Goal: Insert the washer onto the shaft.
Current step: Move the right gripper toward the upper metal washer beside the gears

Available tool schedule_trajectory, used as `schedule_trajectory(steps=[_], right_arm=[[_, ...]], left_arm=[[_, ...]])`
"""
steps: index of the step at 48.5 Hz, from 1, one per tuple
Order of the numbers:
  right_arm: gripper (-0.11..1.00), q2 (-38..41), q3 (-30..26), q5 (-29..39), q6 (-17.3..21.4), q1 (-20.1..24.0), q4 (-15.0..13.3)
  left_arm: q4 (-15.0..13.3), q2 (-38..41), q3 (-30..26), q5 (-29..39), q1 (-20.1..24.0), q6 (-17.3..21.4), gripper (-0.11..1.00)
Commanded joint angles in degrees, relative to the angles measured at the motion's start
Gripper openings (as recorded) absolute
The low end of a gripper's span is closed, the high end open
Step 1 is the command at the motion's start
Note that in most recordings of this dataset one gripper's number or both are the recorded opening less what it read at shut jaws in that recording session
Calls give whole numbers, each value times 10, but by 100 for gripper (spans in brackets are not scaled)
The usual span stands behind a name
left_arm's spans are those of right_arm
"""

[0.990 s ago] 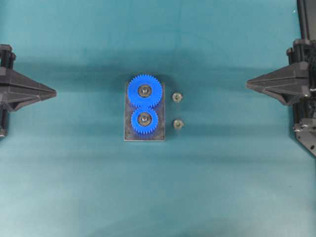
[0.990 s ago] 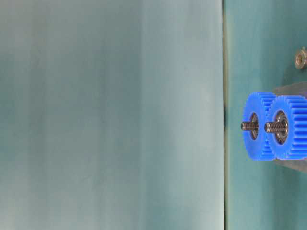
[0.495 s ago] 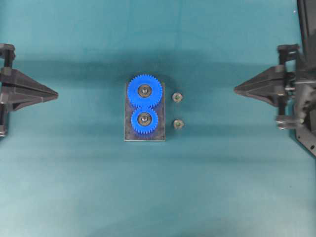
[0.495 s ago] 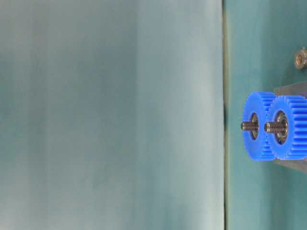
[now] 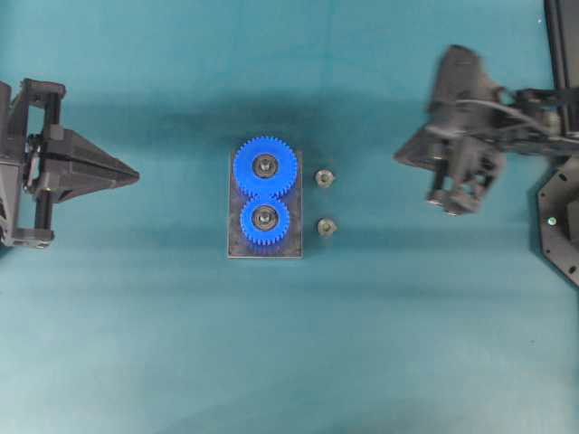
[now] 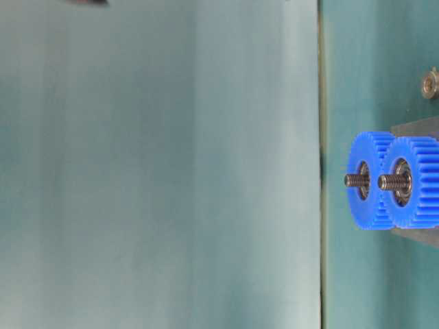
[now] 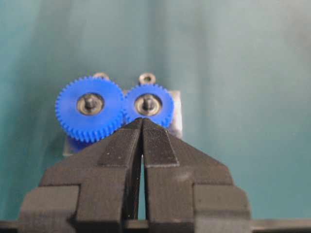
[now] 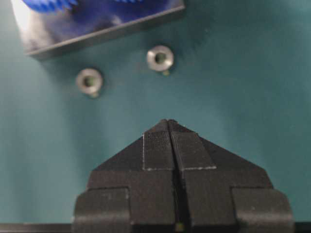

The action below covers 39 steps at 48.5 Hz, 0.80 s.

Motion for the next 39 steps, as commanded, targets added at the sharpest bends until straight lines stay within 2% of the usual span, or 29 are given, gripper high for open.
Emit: schedule_trajectory(steps=[1,10,16,21,28,30,39], right_arm=[[-1,20,-16,-26,-11,-4,-6],[0,81,-28,-51,-19,-7,-6],[8,123,-48,-49,-21,-7,-6],[29,156,-70,-50,-25,-7,-6],[70,211,-104,-52,-36,-5,-5],[79,225,-111,-52,-40,-5,-5],[76,267,-123,-67,-51,-3,-6]], left_arm=[[2,2,-17,-2,1,0,1],[1,11,-24,1,1,-2,1],[1,22,-31,2,1,-1,1],[1,31,-30,2,1,-1,0],[1,35,-26,2,1,-1,1],[1,36,-27,2,1,-1,1],[1,35,-25,2,1,-1,1]])
